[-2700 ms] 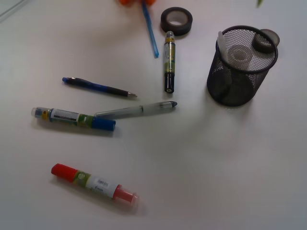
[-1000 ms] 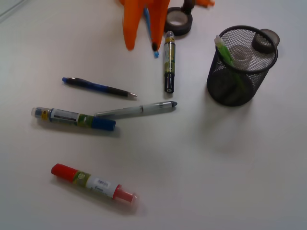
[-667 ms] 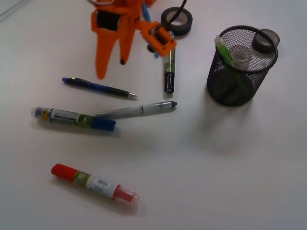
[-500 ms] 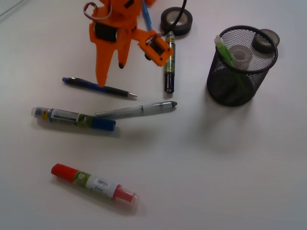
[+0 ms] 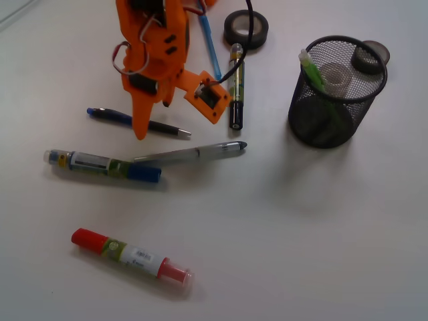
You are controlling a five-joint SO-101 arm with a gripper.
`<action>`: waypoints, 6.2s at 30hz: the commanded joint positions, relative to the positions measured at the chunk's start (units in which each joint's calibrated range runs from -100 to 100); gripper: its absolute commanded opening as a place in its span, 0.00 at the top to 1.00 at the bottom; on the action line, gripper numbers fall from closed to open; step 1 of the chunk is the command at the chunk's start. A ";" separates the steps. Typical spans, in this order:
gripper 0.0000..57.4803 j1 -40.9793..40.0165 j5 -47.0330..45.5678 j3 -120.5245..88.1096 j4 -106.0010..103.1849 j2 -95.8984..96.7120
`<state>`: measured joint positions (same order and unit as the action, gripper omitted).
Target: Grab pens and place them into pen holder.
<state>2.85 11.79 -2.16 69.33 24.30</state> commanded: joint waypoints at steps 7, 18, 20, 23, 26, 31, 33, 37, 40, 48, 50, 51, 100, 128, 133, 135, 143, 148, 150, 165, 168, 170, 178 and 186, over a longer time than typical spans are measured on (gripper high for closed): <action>0.67 2.72 -0.15 5.33 0.57 4.64; 0.99 5.11 -0.05 6.05 0.05 5.32; 0.99 5.26 0.10 5.87 -0.91 4.81; 0.99 4.67 2.69 7.32 1.62 -4.97; 0.99 3.32 6.98 8.13 4.07 -17.89; 0.99 -2.89 15.34 8.04 3.55 -35.82; 0.99 -6.55 19.10 7.32 1.71 -40.92; 0.99 -14.47 25.89 2.34 -7.65 -47.81; 0.99 -19.71 30.67 -3.37 -16.57 -50.27; 0.99 -30.18 39.02 -22.03 -48.16 -51.37; 0.99 -32.34 41.07 -27.28 -57.34 -50.86; 0.99 -33.32 41.86 -30.18 -62.07 -50.69; 0.45 -6.85 15.92 -39.42 -18.24 -64.97; 0.45 -3.41 -2.00 3.33 -6.60 -5.05; 0.45 -4.01 -4.05 16.02 -1.26 4.47; 0.45 -4.16 -4.79 21.27 0.92 8.89; 0.45 -5.73 -7.03 43.91 11.25 25.04; 0.59 -5.73 -8.40 55.51 16.76 31.41; 0.70 -5.80 -9.08 58.23 18.07 33.03; 0.99 -5.28 -3.61 62.39 23.67 28.78; 0.99 -4.76 -0.24 62.48 26.56 22.49; 0.99 -4.08 2.64 62.12 28.48 17.47; 0.99 -3.93 12.41 61.49 28.04 -3.35; 0.99 -10.51 20.17 39.02 5.30 -26.56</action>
<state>-4.18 28.74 47.26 84.62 8.71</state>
